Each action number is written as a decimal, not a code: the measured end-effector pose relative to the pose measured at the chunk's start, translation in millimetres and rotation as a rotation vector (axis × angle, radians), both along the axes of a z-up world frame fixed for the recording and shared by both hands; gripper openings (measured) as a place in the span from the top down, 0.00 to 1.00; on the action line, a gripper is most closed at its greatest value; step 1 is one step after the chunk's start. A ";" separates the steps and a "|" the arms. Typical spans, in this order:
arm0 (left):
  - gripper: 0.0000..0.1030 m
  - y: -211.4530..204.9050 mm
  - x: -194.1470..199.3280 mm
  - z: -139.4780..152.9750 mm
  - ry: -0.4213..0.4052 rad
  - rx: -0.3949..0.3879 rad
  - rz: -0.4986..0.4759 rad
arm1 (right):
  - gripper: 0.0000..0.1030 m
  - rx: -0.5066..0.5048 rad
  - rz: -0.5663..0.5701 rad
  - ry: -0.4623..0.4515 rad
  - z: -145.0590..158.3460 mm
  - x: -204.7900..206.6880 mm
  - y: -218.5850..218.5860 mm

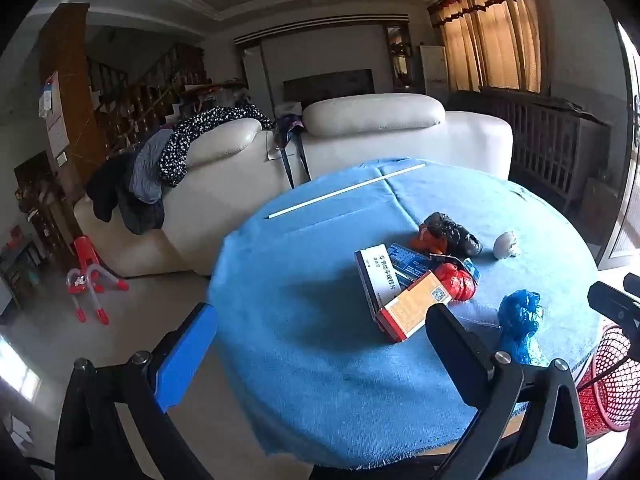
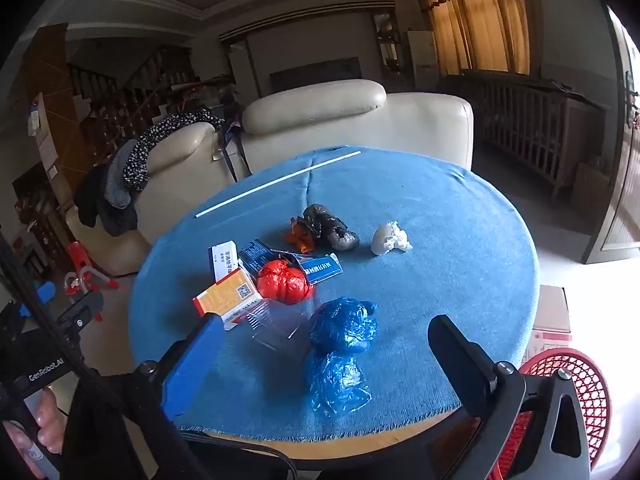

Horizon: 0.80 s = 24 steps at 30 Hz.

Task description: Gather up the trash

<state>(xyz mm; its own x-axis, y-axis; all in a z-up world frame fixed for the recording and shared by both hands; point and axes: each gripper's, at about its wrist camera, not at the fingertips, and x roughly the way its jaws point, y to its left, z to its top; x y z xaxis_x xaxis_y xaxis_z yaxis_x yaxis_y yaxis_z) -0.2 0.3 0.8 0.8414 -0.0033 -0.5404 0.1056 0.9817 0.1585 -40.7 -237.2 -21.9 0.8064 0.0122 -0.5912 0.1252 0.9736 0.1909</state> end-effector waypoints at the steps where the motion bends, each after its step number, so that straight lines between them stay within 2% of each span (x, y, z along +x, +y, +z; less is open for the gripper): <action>1: 0.00 0.2 -0.2 0.5 0.001 -0.002 0.001 | 0.00 -0.001 0.000 0.000 1.2 -1.0 0.6; 8: 0.00 -3.5 -6.2 0.8 -0.024 0.020 0.003 | 0.00 -0.020 0.007 0.002 5.6 -3.7 6.0; 24: 0.00 6.7 0.2 -7.8 0.028 -0.007 0.000 | 0.00 -0.034 0.017 0.017 2.8 -0.3 13.6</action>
<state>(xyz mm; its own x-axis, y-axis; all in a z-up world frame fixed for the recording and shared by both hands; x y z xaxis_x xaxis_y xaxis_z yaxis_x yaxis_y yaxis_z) 0.0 7.0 -7.0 0.8259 -0.0073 -0.5638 0.1100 0.9828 0.1484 -41.0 -223.7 -19.1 0.7963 0.0058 -0.6049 0.1115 0.9814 0.1561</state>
